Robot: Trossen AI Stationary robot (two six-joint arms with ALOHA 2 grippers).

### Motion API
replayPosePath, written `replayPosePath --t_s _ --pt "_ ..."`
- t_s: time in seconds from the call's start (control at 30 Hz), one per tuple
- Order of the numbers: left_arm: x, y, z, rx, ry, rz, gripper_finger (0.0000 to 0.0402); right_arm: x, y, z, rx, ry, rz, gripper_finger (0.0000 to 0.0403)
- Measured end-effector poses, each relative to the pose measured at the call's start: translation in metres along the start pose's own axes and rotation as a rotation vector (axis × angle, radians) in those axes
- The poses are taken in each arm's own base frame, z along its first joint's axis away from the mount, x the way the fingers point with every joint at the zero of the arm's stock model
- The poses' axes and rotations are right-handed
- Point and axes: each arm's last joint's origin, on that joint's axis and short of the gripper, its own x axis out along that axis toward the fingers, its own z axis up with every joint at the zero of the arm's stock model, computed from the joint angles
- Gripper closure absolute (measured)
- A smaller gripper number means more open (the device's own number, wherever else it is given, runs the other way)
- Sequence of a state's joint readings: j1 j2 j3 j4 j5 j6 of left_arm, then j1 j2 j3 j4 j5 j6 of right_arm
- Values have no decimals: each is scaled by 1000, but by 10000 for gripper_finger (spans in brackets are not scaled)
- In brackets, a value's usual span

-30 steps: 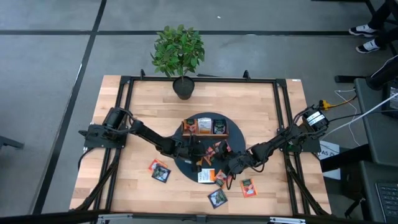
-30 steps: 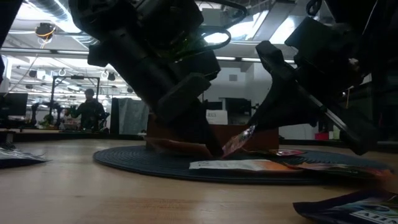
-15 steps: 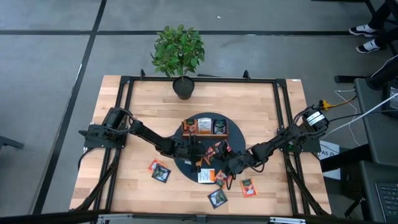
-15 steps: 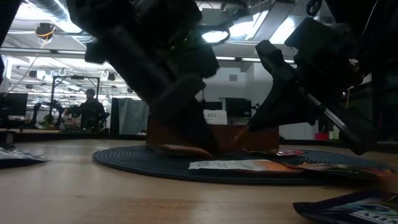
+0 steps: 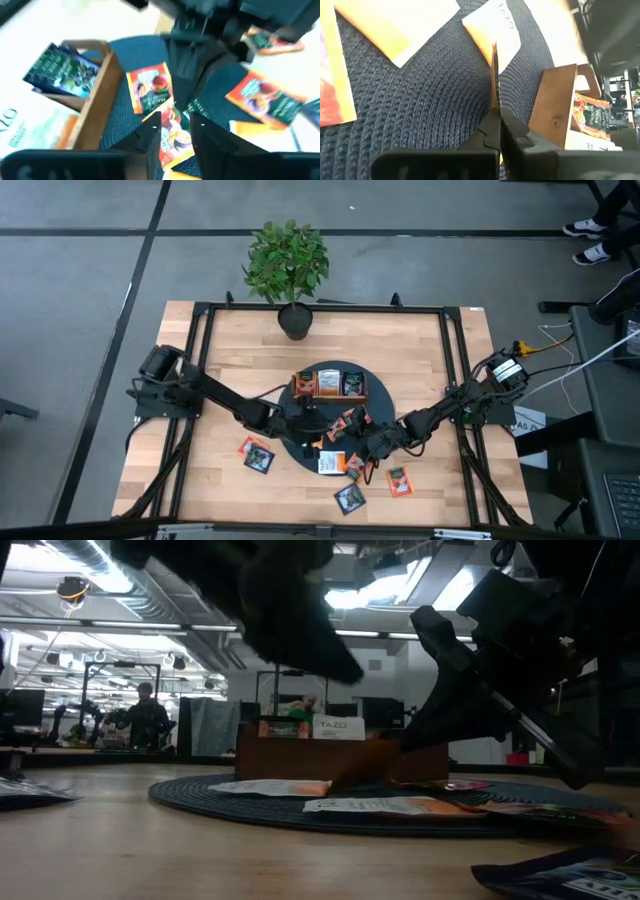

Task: Pick & Place Tea
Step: Put the orange tea bag into the left side of the wooden organizer

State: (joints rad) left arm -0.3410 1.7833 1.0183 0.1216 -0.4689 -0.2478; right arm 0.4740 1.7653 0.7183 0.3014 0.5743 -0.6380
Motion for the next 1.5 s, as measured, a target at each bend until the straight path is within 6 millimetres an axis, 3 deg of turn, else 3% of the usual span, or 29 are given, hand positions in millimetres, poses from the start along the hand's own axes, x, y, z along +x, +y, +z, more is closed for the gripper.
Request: replayPosePath --t_s 0.23,0.53,0.77,1.17,1.4,1.5 --pt "-31 7 24 -25 -43 -65 257 -11 -12 11 -30 -23 -44 402" --pt "-52 10 38 45 -65 -212 244 -31 -32 44 -78 -40 10 403" --pt "-50 16 37 55 -26 -277 244 -48 -42 74 -119 -50 23 403" --pt "-43 32 40 83 26 -666 244 -92 -53 130 -222 -269 49 403" --pt "-43 34 44 131 -21 -704 244 -93 -50 131 -465 -349 111 403" --pt "-42 36 45 128 -27 -699 244 -89 -53 130 -491 -343 100 403"
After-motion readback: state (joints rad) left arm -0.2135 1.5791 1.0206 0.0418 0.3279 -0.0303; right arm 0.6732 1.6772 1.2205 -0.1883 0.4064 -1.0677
